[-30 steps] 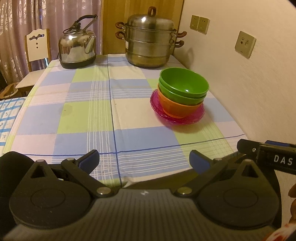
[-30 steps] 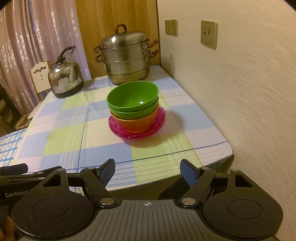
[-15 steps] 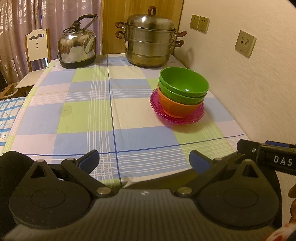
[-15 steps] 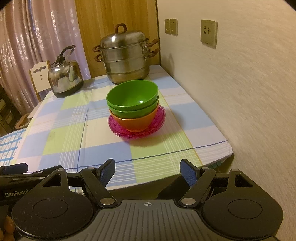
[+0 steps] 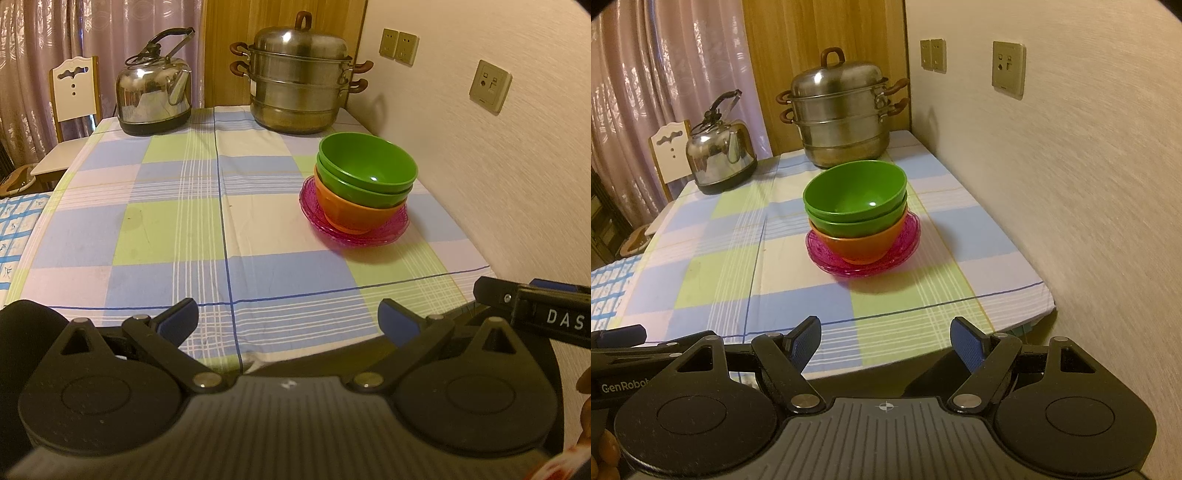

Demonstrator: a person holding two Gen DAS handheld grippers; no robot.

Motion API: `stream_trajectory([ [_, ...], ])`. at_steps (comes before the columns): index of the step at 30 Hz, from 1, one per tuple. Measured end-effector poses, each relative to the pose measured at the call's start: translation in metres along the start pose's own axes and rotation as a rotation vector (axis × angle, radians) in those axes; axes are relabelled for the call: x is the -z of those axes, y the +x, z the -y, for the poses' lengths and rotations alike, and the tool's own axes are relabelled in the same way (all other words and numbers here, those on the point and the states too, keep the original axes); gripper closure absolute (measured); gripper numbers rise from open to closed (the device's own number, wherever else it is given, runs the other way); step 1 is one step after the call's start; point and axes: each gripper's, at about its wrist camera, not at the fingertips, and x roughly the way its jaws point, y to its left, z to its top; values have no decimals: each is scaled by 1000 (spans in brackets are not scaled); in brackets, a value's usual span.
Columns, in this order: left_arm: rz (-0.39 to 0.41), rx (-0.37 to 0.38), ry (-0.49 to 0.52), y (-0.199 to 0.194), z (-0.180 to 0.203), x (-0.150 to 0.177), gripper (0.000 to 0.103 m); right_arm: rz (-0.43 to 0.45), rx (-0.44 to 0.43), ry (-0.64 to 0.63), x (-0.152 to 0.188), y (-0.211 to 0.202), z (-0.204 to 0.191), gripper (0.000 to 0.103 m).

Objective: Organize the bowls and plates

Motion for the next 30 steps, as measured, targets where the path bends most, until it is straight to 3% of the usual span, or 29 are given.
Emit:
stream_trajectory([
  [30, 3, -3, 4, 1, 0, -1, 0, -11, 1, -17, 3, 4, -1, 26],
])
